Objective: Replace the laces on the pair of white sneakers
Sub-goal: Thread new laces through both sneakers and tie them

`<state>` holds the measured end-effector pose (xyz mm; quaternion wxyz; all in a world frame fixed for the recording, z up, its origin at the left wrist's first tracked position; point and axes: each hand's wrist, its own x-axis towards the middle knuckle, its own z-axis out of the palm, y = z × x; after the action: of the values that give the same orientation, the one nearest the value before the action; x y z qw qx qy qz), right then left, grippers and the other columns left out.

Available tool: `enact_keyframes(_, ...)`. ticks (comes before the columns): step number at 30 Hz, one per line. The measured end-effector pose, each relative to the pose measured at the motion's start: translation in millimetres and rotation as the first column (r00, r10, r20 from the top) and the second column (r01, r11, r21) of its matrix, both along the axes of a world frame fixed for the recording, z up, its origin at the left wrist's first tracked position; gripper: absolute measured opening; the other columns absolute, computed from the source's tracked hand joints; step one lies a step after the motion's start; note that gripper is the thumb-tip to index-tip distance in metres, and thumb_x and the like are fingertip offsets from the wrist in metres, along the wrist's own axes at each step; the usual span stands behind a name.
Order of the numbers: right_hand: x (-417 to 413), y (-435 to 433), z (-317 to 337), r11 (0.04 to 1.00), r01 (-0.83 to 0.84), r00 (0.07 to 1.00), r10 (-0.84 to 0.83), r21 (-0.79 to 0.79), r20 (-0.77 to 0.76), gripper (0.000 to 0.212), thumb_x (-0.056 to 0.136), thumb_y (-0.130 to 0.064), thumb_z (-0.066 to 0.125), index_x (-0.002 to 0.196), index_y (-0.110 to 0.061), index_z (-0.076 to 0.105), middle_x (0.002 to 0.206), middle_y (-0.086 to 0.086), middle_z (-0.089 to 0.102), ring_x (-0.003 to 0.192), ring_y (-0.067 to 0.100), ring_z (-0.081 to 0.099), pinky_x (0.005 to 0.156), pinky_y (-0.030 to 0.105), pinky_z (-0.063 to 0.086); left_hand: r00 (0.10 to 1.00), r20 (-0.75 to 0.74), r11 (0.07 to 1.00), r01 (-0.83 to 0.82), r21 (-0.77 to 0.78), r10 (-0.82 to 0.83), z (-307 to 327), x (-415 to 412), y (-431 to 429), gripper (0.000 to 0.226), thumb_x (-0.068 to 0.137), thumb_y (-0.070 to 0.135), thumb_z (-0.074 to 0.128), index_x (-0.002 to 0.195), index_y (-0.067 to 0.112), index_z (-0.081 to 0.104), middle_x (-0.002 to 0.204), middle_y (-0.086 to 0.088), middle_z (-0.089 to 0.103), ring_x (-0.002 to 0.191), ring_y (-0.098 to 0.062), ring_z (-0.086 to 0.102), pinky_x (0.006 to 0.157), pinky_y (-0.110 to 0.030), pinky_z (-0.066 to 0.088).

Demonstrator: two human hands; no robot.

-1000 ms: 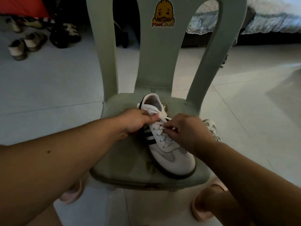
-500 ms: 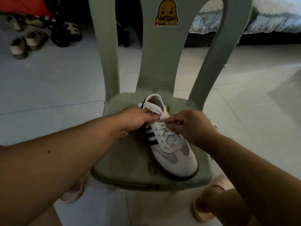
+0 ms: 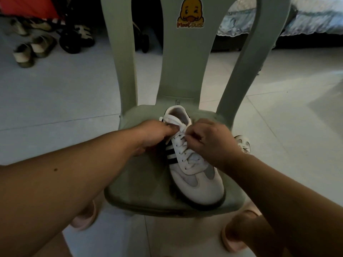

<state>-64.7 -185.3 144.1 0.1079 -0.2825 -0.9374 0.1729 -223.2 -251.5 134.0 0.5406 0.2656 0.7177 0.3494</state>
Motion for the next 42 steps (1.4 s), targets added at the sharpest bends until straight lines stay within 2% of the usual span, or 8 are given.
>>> enact_keyframes(3, 5, 4, 2, 0.973, 0.099, 0.995, -0.099, -0.208, 0.012, 0.002, 0.089, -0.031, 0.063, 0.088, -0.030, 0.063, 0.076, -0.015, 0.061, 0.068, 0.003, 0.059, 0.067, 0.028, 0.054, 0.997, -0.047, 0.998, 0.060, 0.027, -0.059, 0, 1, 1, 0.025, 0.090, 0.028, 0.062, 0.113, 0.018, 0.064, 0.102, 0.002, 0.067, 0.086, -0.010, 0.060, 0.067, -0.024, 0.045)
enact_keyframes(7, 18, 9, 7, 0.860, 0.275, 0.955, -0.194, -0.431, 0.224, 0.042, 0.076, -0.040, 0.076, 0.109, -0.032, 0.051, 0.090, -0.013, 0.057, 0.081, 0.007, 0.058, 0.066, 0.021, 0.048, 0.997, -0.075, 0.998, 0.018, 0.062, -0.014, -2, 2, 1, 0.029, 0.087, 0.023, 0.066, 0.114, 0.012, 0.065, 0.110, -0.005, 0.068, 0.093, -0.016, 0.062, 0.084, -0.031, 0.049)
enact_keyframes(13, 16, -2, 0, 0.978, 0.155, 0.959, -0.115, -0.139, 0.258, 0.036, 0.086, -0.041, 0.063, 0.120, -0.028, 0.060, 0.103, -0.005, 0.064, 0.087, 0.011, 0.059, 0.079, 0.029, 0.052, 0.947, -0.318, 0.999, -0.039, 0.011, 0.041, 3, 8, -25, 0.037, 0.085, 0.035, 0.068, 0.117, 0.017, 0.065, 0.126, -0.011, 0.056, 0.106, -0.026, 0.057, 0.093, -0.036, 0.046)
enact_keyframes(17, 17, -2, 1, 0.995, 0.059, 0.973, -0.038, -0.083, 0.228, 0.037, 0.092, -0.043, 0.055, 0.126, -0.028, 0.058, 0.112, -0.003, 0.064, 0.095, 0.012, 0.058, 0.086, 0.028, 0.048, 0.674, -0.716, 0.978, 0.200, -0.059, -0.181, 29, 5, -53, 0.019, 0.090, 0.030, 0.061, 0.107, 0.035, 0.069, 0.147, 0.001, 0.020, 0.132, -0.023, 0.026, 0.108, -0.029, 0.025)
enact_keyframes(22, 31, -12, -1, 0.954, 0.112, 0.960, -0.031, -0.279, 0.279, 0.081, 0.076, -0.058, 0.067, 0.145, -0.031, 0.033, 0.140, -0.006, 0.045, 0.123, 0.014, 0.045, 0.104, 0.029, 0.035, 0.740, -0.646, 0.971, 0.239, -0.007, -0.187, 58, -9, -33, 0.029, 0.093, 0.010, 0.048, 0.104, 0.023, 0.071, 0.117, 0.003, 0.054, 0.098, -0.009, 0.048, 0.084, -0.021, 0.037)
enact_keyframes(27, 37, -23, -7, 0.939, 0.162, 0.960, -0.080, -0.302, 0.267, 0.093, 0.076, -0.058, 0.069, 0.150, -0.030, 0.019, 0.153, -0.005, 0.028, 0.137, 0.014, 0.030, 0.109, 0.025, 0.023, 0.868, -0.426, 0.962, 0.182, -0.201, -0.254, 54, 3, -2, 0.021, 0.096, 0.013, 0.048, 0.090, 0.009, 0.067, 0.060, -0.001, 0.059, 0.044, -0.009, 0.053, 0.041, -0.016, 0.039)
enact_keyframes(33, 44, -27, -15, 0.934, 0.160, 0.968, -0.086, -0.319, 0.234, 0.095, 0.078, -0.059, 0.066, 0.152, -0.029, 0.014, 0.155, -0.004, 0.024, 0.139, 0.015, 0.026, 0.112, 0.025, 0.021, 0.894, -0.285, 0.895, 0.224, -0.386, -0.346, 43, 11, 6, 0.025, 0.097, 0.012, 0.041, 0.081, 0.014, 0.060, 0.054, 0.001, 0.050, 0.044, -0.007, 0.042, 0.043, -0.016, 0.030)
enact_keyframes(42, 50, -22, -23, 0.937, 0.135, 0.970, -0.059, -0.323, 0.235, 0.104, 0.074, -0.056, 0.072, 0.152, -0.028, 0.010, 0.155, -0.003, 0.026, 0.139, 0.017, 0.028, 0.112, 0.024, 0.021, 0.998, 0.002, 0.978, 0.058, -0.201, -0.059, 30, 1, -6, 0.022, 0.100, 0.018, 0.043, 0.083, 0.018, 0.056, 0.050, 0.007, 0.051, 0.036, 0.001, 0.045, 0.034, -0.010, 0.024)
